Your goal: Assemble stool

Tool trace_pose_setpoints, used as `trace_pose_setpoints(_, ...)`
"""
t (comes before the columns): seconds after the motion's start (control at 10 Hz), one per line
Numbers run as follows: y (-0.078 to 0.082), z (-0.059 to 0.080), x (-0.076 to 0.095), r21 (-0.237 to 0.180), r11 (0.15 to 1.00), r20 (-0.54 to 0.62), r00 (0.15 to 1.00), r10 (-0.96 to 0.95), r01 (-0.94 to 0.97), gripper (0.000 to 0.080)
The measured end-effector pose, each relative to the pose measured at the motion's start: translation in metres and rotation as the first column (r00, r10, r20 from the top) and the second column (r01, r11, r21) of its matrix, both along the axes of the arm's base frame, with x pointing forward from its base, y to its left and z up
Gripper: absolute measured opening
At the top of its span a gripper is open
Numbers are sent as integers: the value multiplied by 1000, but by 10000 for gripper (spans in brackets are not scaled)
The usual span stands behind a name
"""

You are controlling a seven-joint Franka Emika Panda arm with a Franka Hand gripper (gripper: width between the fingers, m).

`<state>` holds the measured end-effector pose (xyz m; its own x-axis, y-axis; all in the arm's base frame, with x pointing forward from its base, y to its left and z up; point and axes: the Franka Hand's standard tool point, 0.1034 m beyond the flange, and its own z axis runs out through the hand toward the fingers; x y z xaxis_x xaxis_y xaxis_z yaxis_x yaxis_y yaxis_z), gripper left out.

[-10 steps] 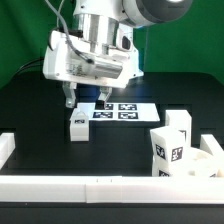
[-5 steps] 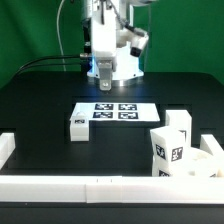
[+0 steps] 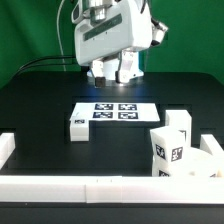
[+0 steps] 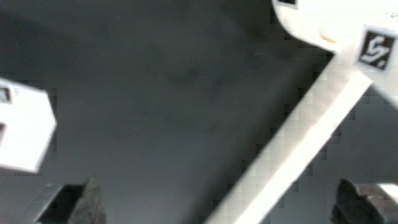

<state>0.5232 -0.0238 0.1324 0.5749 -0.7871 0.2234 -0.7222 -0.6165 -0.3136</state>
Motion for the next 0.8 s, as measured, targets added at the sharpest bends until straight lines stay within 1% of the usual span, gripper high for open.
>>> trace_pose_setpoints(0.1,4,7,3,-34,995,12,996,92,-92,649)
trace_pose_setpoints(0.2,6,13,5,-59,987,18,988,152,-151,649)
trace_pose_setpoints(0.3,6,12,5,-66,984,15,986,167,-166,649)
trace_pose_setpoints(0.6,4,10,4,-62,985,9,987,160,-159,649)
trace_pose_setpoints(0.7,-2,11,4,-16,981,-15,981,192,-192,649)
trace_pose_setpoints(0.8,-15,12,8,39,979,-34,979,200,-198,649)
